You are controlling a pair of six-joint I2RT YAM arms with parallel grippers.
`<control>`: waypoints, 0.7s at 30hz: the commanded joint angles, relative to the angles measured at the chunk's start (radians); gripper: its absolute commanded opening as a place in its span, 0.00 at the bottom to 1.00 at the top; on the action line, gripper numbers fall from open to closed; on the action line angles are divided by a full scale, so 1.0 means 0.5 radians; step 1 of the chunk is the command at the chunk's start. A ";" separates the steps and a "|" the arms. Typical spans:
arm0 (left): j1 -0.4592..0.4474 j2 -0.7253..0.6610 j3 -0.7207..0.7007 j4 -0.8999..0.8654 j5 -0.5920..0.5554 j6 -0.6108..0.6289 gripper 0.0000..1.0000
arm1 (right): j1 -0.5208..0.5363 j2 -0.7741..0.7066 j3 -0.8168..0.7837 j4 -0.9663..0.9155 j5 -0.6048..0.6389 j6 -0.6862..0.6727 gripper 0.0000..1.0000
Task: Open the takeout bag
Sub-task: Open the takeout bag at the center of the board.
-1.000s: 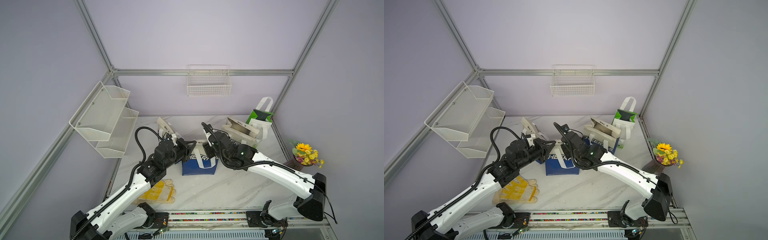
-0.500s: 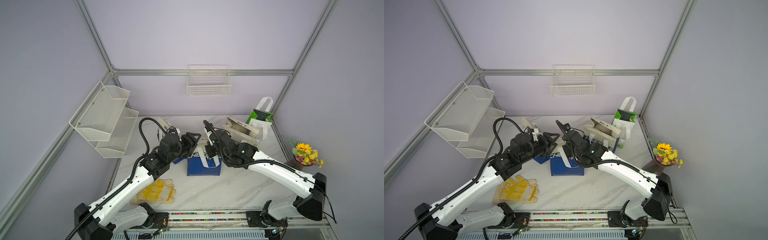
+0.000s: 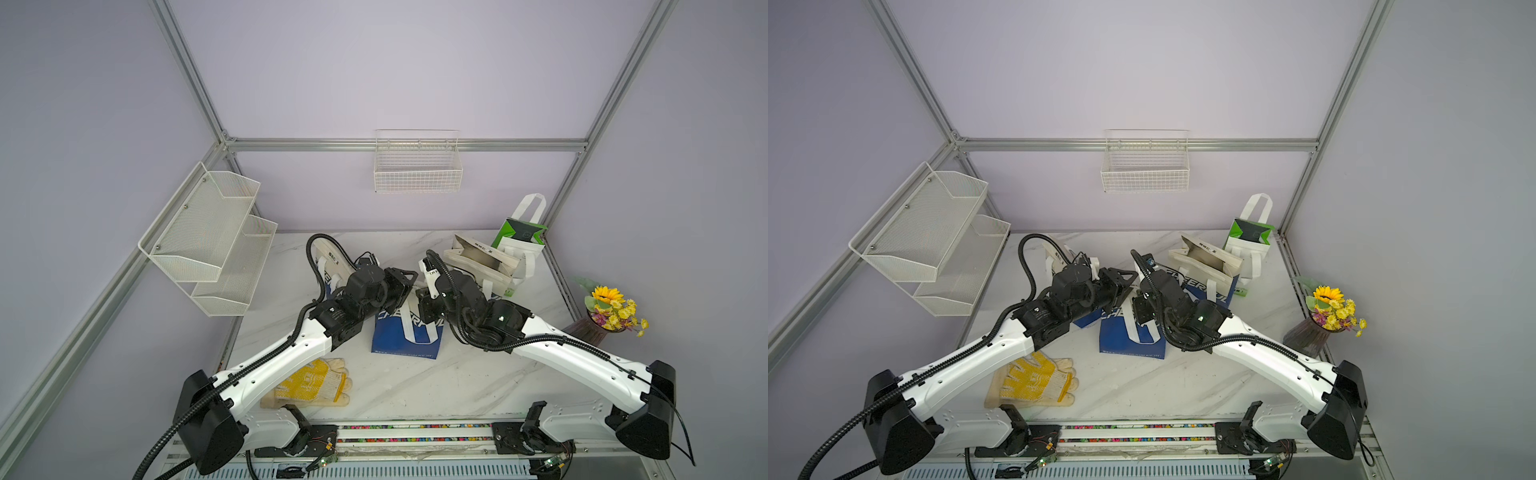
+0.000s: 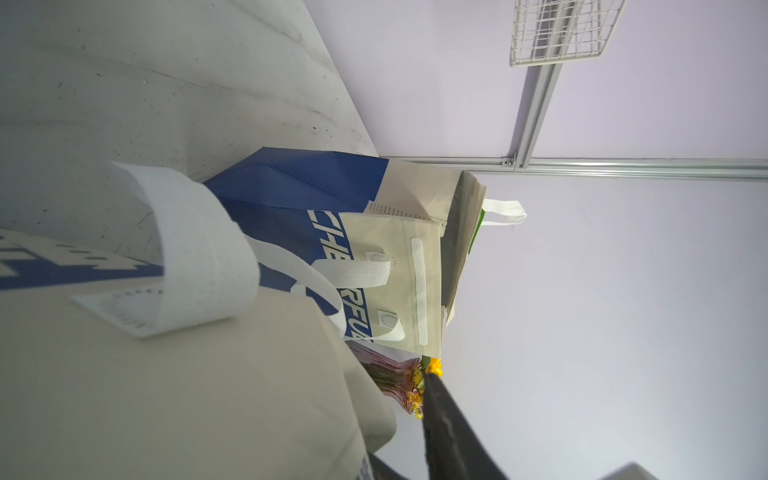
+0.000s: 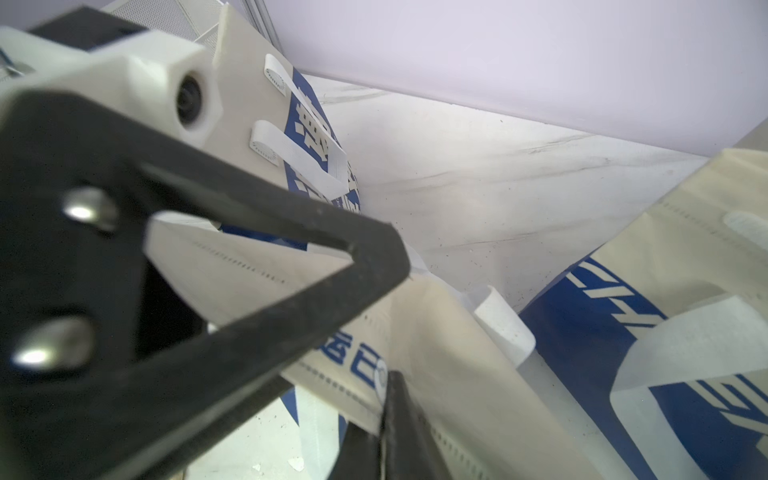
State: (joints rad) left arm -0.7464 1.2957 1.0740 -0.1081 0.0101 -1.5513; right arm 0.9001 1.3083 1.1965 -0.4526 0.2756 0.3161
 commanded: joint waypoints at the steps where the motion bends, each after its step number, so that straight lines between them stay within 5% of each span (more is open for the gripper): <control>1: -0.033 0.051 0.083 0.190 -0.024 -0.042 0.30 | 0.013 -0.078 0.003 0.257 -0.104 0.061 0.00; 6: -0.057 0.078 0.102 0.207 -0.020 -0.038 0.00 | 0.013 -0.104 -0.032 0.266 -0.093 0.064 0.00; 9: -0.056 0.058 0.098 0.203 -0.032 -0.017 0.00 | 0.017 -0.151 -0.019 0.173 0.047 0.027 0.04; 12: -0.057 0.035 0.135 0.115 -0.044 0.013 0.00 | 0.044 -0.262 -0.045 0.081 0.404 -0.058 0.54; 13: -0.057 0.024 0.145 0.094 -0.048 0.025 0.00 | 0.057 -0.288 -0.046 0.037 0.546 -0.077 0.62; 16: -0.057 0.002 0.155 0.066 -0.048 0.036 0.00 | 0.108 -0.338 -0.091 -0.010 0.824 -0.103 0.74; 21: -0.056 -0.020 0.147 0.064 -0.045 0.014 0.00 | 0.220 -0.370 -0.234 0.162 0.779 -0.161 0.96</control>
State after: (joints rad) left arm -0.7692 1.3186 1.0763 -0.0910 -0.0032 -1.5558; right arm 0.9699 1.1126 1.1210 -0.4171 0.6140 0.2588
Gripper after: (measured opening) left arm 0.047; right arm 0.928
